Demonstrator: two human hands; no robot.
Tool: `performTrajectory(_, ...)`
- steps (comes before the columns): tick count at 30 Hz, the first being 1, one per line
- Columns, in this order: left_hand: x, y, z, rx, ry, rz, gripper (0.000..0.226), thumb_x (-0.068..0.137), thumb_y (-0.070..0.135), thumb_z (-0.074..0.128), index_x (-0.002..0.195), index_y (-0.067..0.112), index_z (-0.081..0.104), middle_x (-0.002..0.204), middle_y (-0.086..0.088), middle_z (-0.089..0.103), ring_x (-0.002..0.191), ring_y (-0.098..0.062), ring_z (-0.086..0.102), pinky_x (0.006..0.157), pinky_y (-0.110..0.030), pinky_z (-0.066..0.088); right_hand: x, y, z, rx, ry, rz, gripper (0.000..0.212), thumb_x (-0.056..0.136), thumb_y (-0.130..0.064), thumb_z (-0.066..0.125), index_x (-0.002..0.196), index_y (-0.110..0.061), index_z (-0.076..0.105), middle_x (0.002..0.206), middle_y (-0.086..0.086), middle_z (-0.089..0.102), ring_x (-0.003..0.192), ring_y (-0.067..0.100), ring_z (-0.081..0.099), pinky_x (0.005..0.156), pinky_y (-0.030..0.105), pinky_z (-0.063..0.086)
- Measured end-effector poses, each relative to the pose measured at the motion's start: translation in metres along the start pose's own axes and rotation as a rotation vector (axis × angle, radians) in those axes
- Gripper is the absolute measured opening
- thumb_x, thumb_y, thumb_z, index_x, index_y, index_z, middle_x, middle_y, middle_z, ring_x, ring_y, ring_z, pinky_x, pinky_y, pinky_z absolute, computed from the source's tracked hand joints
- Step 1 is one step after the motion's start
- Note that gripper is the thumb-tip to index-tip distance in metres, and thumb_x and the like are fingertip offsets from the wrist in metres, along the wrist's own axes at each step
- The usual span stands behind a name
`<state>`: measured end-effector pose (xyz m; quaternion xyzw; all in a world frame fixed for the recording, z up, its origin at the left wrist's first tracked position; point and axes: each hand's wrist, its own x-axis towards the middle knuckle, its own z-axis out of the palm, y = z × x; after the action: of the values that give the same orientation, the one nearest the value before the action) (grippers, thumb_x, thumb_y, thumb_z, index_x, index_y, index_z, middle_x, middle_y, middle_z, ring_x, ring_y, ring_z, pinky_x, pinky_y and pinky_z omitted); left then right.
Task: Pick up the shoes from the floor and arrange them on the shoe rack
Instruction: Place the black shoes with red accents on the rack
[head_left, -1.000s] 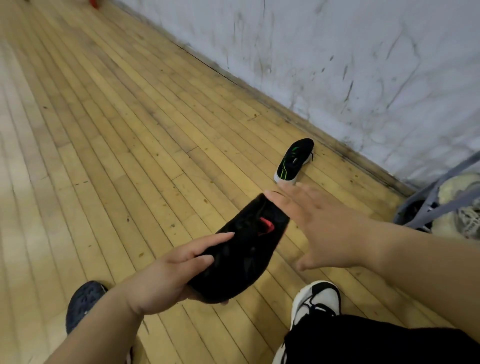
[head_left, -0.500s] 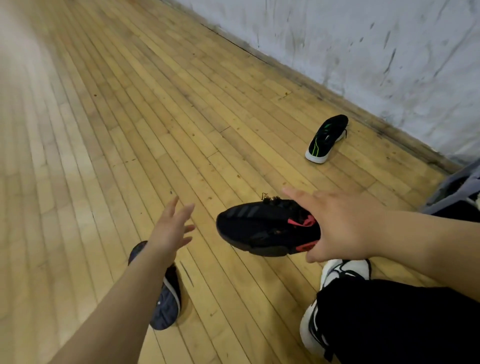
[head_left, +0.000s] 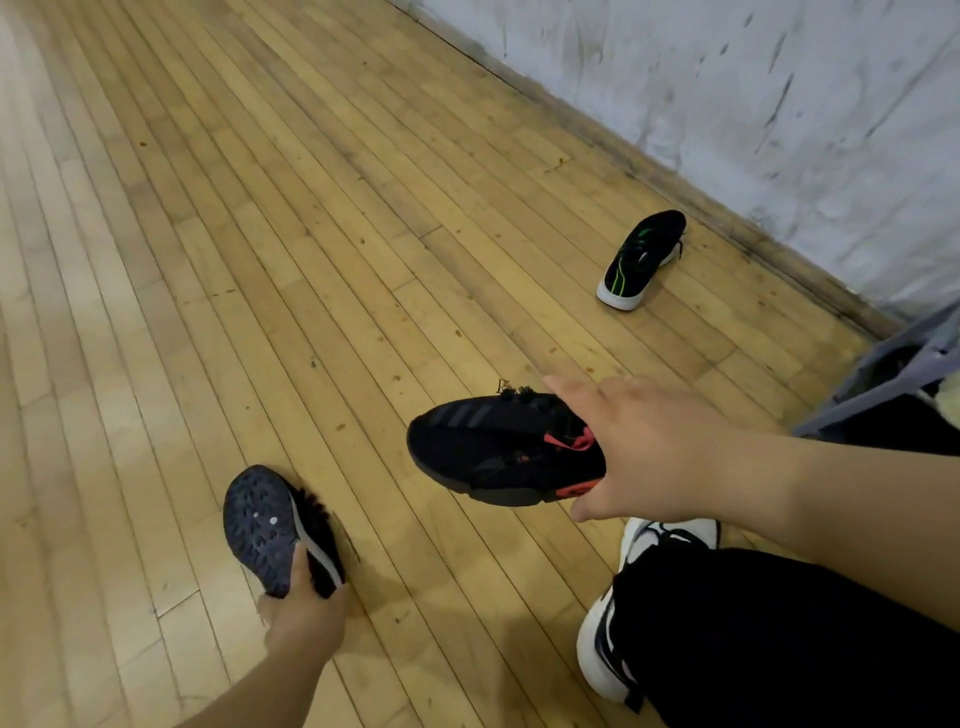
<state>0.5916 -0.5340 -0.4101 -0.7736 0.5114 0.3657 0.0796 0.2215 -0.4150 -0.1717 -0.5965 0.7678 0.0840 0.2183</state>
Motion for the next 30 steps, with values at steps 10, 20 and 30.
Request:
performTrajectory(10,-0.073,0.104,-0.010,-0.697,-0.635,0.265,0.063,0.106,0.039,0.050,0.147,0.071,0.015,0.141,-0.001,0.052,0.114,-0.039,0.069,0.093,-0.057,0.057,0.014,0.018,0.002,0.325,-0.020,0.405,0.118,0.050,-0.080,0.071,0.146,-0.040,0.015,0.125,0.002,0.057,0.110,0.031,0.058,0.091,0.050,0.055)
performTrajectory(20,-0.104,0.143,0.053,-0.109,-0.386,0.496,0.067,0.107,0.047,0.040,0.164,0.029,0.010,0.163,-0.010,0.038,0.147,-0.030,0.039,0.114,-0.042,0.035,0.001,0.071,-0.001,0.371,-0.140,0.700,0.122,0.057,-0.063,0.085,0.150,-0.028,0.014,0.128,0.011,0.058,0.102,0.036,0.062,0.090,0.047,0.057)
performTrajectory(30,-0.185,0.234,0.041,-0.420,-0.581,0.587,0.076,0.097,0.057,0.057,0.156,0.056,0.009,0.138,0.004,0.055,0.110,-0.021,0.066,0.098,-0.045,0.055,-0.013,0.078,-0.020,0.288,-0.106,0.575,0.113,0.062,-0.063,0.080,0.149,-0.021,0.021,0.125,0.006,0.061,0.106,0.033,0.062,0.094,0.045,0.054)
